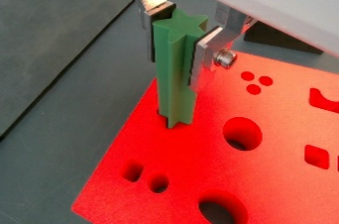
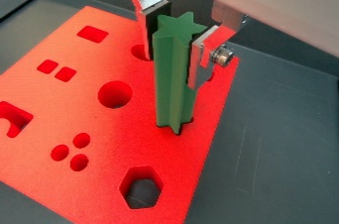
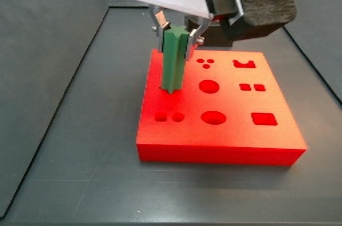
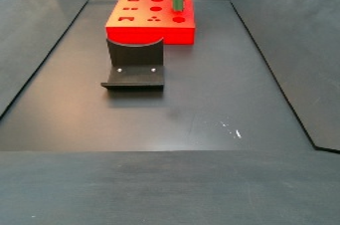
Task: Insert the star object.
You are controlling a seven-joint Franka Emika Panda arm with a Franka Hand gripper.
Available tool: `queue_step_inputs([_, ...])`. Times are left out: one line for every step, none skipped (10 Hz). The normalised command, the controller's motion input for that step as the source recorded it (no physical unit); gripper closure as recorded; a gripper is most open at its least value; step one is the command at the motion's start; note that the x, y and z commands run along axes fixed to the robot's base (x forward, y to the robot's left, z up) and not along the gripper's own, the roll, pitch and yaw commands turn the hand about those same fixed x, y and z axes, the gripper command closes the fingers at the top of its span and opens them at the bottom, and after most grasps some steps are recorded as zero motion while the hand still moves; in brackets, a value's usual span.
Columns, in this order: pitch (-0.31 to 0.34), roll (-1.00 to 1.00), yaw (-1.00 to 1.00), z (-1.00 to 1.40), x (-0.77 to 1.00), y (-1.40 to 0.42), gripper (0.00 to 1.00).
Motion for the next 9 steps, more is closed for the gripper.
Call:
queue_step_inputs([0.069,0.11,-0.10,-0.34,-0.11,0.00,1.00])
queue_step_inputs([0.000,0.00,0.00,0.00,0.00,-0.03,1.00])
queue_step_inputs([-0.014,0.00,-0.10,0.00,-0.06,0.07,1.00])
queue_step_inputs([0.163,0.00,-0.15,-0.53,0.00,0.05,1.00])
queue_step_inputs([0.237,-0.05,-0.17,-0.68,0.58,0.00,1.00])
queue_step_inputs([0.277,0.00,-0.11,-0.71,0.57,0.00,1.00])
queue_step_inputs([0.306,0.00,-0.13,-0.70,0.55,0.07,1.00])
queue_step_inputs([0.291,0.00,-0.15,-0.70,0.46,0.03,1.00])
queue_step_inputs([0.000,0.00,0.00,0.00,0.00,0.00,1.00])
